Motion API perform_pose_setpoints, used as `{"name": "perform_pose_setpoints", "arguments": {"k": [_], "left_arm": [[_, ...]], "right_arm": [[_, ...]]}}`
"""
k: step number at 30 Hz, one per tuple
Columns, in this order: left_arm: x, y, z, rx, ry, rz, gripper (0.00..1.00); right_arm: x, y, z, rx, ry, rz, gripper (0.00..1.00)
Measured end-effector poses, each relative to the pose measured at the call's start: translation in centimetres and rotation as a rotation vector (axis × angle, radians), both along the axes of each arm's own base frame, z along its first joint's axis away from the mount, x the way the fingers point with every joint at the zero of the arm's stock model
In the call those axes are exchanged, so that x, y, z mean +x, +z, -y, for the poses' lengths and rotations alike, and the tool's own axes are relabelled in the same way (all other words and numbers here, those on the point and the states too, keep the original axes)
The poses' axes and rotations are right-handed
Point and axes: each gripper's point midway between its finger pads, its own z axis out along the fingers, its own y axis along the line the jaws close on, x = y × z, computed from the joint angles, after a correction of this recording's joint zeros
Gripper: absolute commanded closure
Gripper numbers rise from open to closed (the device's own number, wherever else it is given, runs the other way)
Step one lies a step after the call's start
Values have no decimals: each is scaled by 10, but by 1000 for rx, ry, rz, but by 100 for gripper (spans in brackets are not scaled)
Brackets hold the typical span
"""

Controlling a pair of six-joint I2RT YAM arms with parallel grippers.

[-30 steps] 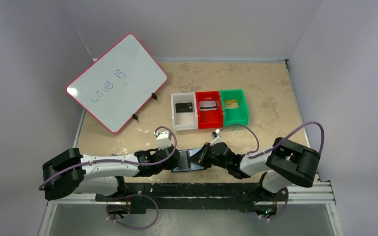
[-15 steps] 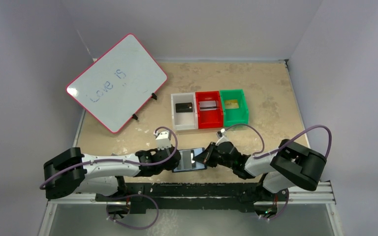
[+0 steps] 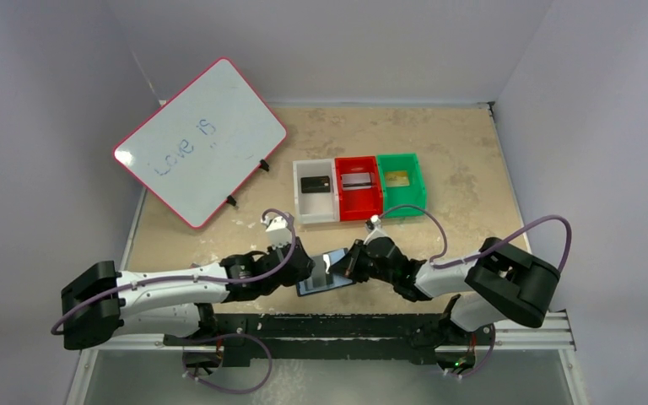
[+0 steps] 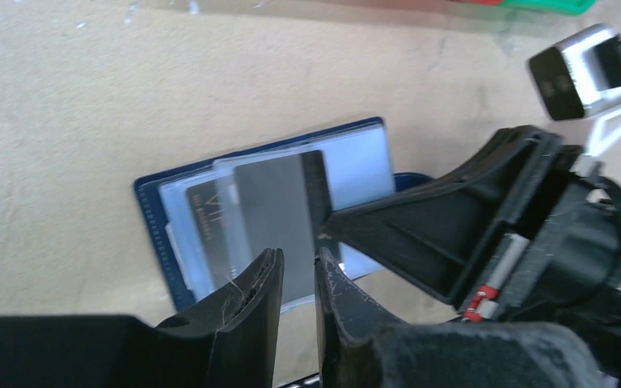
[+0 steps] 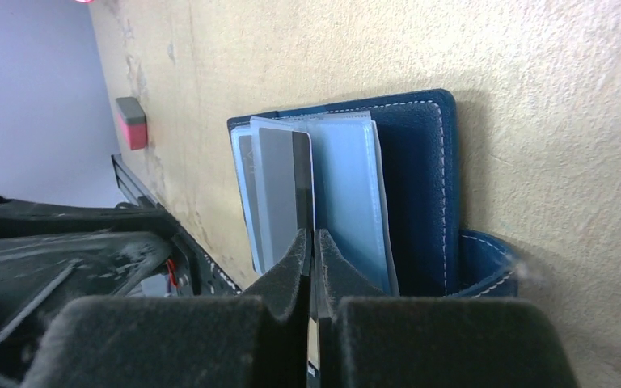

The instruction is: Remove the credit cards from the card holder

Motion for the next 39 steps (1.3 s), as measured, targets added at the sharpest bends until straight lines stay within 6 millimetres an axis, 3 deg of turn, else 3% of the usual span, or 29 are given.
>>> {"name": "perform_pose_setpoints", "arguments": {"k": [4,15,22,24,31,39], "left_arm": [[4,10,15,-44,-9,14,82],[-3,-42,15,89,-35,-77,92],[-1,-45,9,114,-8,-70,94],[-1,-46,8,113,-8,-70,94],[0,-47,12,94,-10,-63,96],[1,-47,13,92,-9,-62,97]], "right_arm": [[0,-3,3,-16,-2,-5,100],[-1,-5,4,-24,-3,-11,99],[1,0,9,-21,-18,-3,95],[1,2,11,-17,-20,1,83],[-1,-3,3,11,6,-7,69],[-5,-7,0,96,14,-20,88]]}}
